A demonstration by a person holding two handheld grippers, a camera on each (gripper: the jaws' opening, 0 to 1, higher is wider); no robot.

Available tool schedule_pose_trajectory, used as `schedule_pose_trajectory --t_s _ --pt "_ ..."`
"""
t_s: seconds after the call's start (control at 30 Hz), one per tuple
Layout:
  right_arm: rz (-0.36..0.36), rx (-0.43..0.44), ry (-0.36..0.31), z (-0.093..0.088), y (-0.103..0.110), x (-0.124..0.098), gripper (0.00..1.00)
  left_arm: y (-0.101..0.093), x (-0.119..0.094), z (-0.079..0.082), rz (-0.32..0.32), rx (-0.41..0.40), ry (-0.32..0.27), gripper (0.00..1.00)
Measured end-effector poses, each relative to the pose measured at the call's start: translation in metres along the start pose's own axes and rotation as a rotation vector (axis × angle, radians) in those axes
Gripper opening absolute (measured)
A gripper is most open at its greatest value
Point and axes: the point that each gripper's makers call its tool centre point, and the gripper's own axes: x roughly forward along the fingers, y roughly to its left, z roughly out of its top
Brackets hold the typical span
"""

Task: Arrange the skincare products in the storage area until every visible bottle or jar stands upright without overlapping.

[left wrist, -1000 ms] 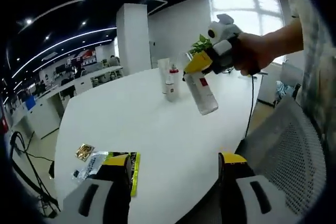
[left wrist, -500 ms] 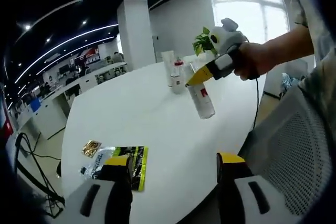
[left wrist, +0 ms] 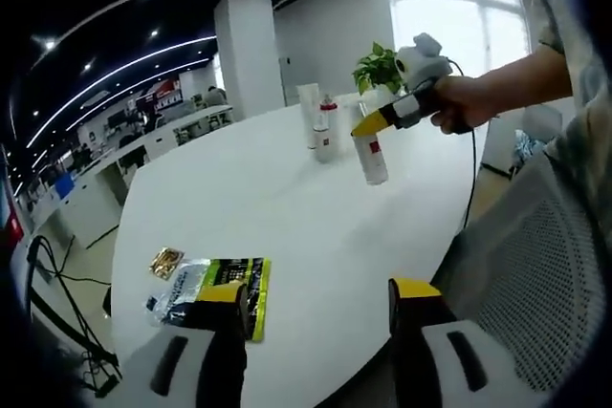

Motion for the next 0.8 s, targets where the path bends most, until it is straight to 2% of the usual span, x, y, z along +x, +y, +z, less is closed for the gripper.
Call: schedule_pose_trajectory --t_s 0.07,0.1,0.37,0.5,0.63,0.8 --pt "0.001 -0.034 -0.048 0.012 0.001 -0.001 0.21 -0.001 0.0 0.0 -0.004 0.005 0.003 0.6" --pt "-0.004 -0.038 -0.051 0.014 0.0 -0.001 0.21 -0.002 0.0 -0.001 -0.006 0.01 0.007 0.6" --pt "-0.057 -0.047 0.003 0.008 -0.027 -0.003 0.21 -0.007 -0.002 0.0 -0.026 0.041 0.006 0.6" --pt "-0.066 -0.096 0.052 0.003 -0.033 0.004 0.21 0.0 -0.002 -0.002 0.007 0.035 0.01 0.6" --pt "-0.078 -0.114 0.03 0.01 -0.035 0.009 0.21 0.002 -0.003 -0.001 0.016 0.043 0.006 0.6" --pt "-0.075 -0.169 0.039 0.013 -0.036 0.015 0.21 0.003 -0.003 -0.002 0.021 0.047 0.015 0.59"
